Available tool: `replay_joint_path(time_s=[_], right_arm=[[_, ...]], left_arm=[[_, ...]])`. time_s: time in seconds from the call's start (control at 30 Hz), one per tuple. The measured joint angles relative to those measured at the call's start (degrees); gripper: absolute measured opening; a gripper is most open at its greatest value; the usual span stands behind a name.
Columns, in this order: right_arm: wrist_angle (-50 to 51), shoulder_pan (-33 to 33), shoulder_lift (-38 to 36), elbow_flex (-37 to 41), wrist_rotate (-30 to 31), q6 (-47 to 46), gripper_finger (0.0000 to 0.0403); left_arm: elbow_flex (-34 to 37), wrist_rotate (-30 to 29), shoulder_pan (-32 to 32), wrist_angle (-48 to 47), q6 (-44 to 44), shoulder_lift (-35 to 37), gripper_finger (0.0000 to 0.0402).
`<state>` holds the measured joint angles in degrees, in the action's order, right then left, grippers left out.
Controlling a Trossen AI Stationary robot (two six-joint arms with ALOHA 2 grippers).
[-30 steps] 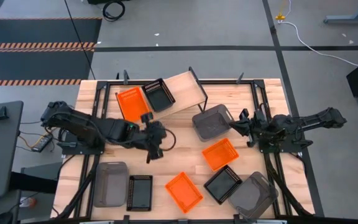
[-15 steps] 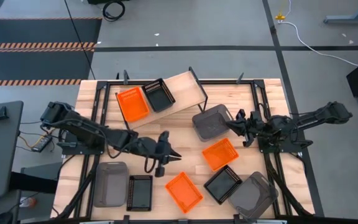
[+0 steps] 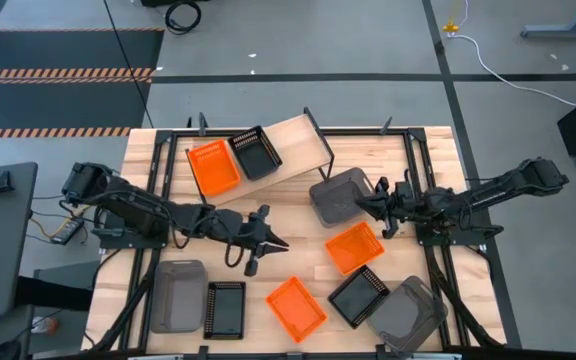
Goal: Stack baskets on shelf by color
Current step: Put the top gray bin on the shelf
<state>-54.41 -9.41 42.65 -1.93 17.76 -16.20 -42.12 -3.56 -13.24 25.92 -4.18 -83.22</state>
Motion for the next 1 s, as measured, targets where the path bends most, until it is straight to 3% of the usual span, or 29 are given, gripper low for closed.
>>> replay_joint_path(time_s=[0.17, 0.33, 0.43, 0.73, 0.83, 1.0], right_arm=[[4.9, 2.2, 3.9, -9.6, -1.3, 2.8, 0.0012], [37.5, 4.7, 10.3, -27.3, -0.5, -1.5, 0.0018], [53.6, 5.5, 16.8, -36.7, 0.4, -6.1, 0.0034], [79.5, 5.5, 32.7, -58.0, 4.2, -16.7, 0.0146], [90.2, 5.6, 38.0, -63.3, 5.9, -23.1, 0.0186], [99.7, 5.5, 46.3, -68.9, 3.2, -31.1, 0.0221]], left_arm=[[11.7, 2.8, 3.5, 18.6, -3.5, 1.7, 0.0050], [15.9, 7.1, 6.4, 25.6, -8.9, 5.8, 0.0049], [16.1, 9.0, 6.0, 23.6, -9.1, 9.7, 0.0052], [16.1, 9.3, 1.6, 10.8, -8.2, 20.6, 0.0052], [16.1, 9.4, -0.1, 7.6, -8.0, 24.4, 0.0052], [16.1, 9.3, -3.0, 1.9, -7.2, 30.2, 0.0052]])
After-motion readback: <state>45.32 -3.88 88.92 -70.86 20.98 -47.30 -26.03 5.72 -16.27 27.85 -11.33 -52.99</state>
